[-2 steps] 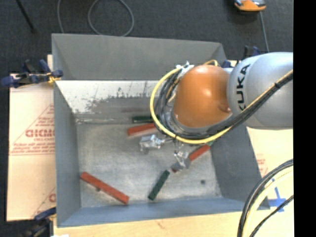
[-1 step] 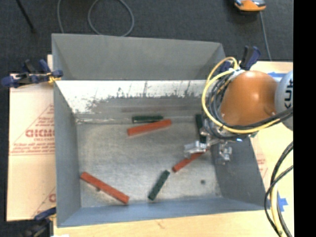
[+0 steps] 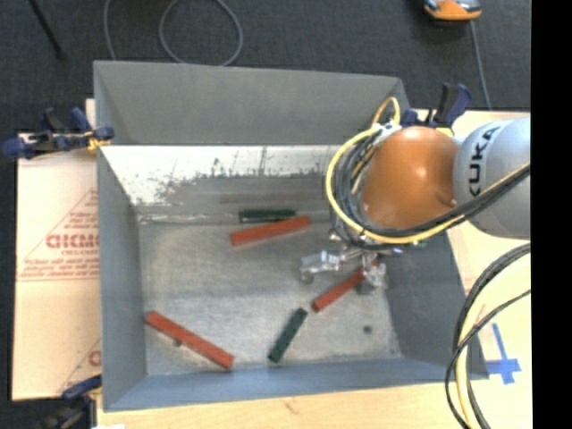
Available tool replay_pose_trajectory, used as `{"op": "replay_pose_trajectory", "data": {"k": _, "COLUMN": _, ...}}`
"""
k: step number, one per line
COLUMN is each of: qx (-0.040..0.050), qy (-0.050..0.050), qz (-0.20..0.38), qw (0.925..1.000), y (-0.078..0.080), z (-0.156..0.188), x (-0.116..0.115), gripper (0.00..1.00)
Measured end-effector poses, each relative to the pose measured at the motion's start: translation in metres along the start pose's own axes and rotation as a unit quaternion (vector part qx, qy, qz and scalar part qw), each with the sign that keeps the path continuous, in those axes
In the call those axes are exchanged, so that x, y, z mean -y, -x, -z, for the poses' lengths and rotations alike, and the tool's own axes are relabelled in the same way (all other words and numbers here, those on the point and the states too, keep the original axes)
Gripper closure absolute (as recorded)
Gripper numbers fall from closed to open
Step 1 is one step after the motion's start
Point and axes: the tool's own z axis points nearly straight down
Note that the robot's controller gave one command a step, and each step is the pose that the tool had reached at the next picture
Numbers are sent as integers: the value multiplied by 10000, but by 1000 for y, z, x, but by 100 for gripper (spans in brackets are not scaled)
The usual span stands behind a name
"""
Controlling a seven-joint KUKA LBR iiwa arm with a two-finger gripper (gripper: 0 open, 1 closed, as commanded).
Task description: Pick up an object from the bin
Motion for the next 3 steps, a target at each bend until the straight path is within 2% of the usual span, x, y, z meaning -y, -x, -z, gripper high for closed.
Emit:
{"op": "replay_pose_trajectory", "data": {"k": 1, "qx": -17, "qy": 30, "qz": -43, "qw": 10000, "y": -4, "z": 1, "x": -1, "gripper": 100}}
{"op": "replay_pose_trajectory", "data": {"k": 2, "qx": -16, "qy": -18, "qz": -5, "qw": 10000, "y": 3, "z": 121, "x": -7, "gripper": 100}}
{"op": "replay_pose_trajectory", "data": {"k": 3, "qx": -7, "qy": -18, "qz": 227, "qw": 9997, "y": 53, "z": 258, "x": -35, "gripper": 100}}
